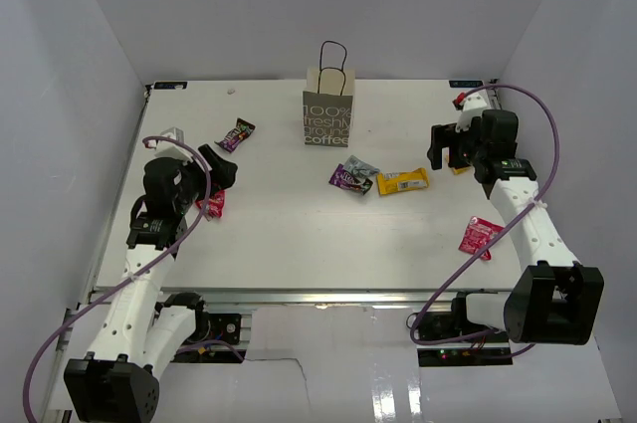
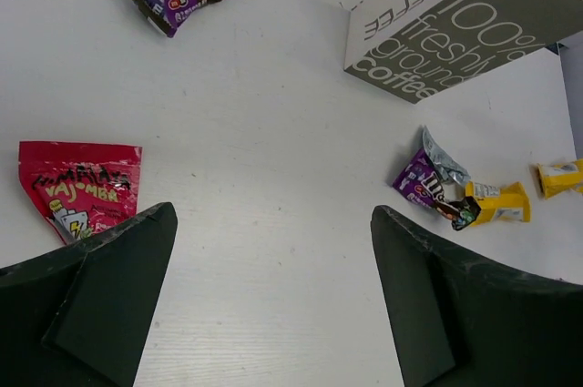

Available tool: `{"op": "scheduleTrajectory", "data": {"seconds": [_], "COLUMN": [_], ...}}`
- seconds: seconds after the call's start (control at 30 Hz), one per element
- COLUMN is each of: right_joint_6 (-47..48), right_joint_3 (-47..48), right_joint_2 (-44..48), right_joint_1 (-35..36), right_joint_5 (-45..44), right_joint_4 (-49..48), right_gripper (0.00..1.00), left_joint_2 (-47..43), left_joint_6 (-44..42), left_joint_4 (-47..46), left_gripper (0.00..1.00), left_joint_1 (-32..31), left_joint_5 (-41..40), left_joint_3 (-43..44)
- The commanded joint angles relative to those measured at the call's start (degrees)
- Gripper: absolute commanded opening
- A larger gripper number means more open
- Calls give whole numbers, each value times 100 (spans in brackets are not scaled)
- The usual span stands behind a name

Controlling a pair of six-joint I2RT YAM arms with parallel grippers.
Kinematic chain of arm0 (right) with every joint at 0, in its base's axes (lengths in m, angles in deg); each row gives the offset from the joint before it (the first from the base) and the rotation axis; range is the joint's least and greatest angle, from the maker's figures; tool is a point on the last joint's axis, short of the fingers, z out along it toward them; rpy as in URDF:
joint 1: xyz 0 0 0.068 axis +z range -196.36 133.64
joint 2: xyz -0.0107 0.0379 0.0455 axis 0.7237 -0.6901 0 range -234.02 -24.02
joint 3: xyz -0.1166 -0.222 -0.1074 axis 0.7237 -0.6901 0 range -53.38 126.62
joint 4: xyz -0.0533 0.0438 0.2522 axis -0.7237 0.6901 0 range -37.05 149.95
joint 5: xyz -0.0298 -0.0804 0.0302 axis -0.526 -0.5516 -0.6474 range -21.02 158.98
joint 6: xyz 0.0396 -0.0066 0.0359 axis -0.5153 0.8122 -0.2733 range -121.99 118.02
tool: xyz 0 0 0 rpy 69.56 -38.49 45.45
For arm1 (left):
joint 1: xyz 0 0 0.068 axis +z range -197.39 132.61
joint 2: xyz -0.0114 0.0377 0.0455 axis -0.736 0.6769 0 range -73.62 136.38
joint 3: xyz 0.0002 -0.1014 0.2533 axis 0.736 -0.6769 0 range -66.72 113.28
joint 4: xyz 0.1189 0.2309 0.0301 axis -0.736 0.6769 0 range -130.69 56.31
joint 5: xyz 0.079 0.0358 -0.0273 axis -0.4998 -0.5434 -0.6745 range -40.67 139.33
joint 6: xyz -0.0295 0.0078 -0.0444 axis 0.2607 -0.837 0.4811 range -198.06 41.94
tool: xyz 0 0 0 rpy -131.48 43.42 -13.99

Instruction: Place the snacks into the paper bag

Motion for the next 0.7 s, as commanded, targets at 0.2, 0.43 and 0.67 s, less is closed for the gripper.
{"op": "scheduleTrajectory", "data": {"seconds": [0.2,0.43,0.67], "right_joint_6": [4371,6642,8303], "right_joint_3": [730,1415,2583], "right_joint_2": [-317,-1099,-2925], "right_joint_1": [669,646,601], "right_joint_5": [1838,2579,2598], "right_joint_4": [1942,3339,4272], "right_gripper": [90,96,86], "left_joint_2": [114,18,-299], "left_joint_6": [562,896,1055], "left_joint_4": [460,1049,1190], "left_gripper": [98,98,98], "left_joint_1": [-1,-1,-1], "left_joint_5": [704,942,943], "left_joint_3": [260,515,392]}}
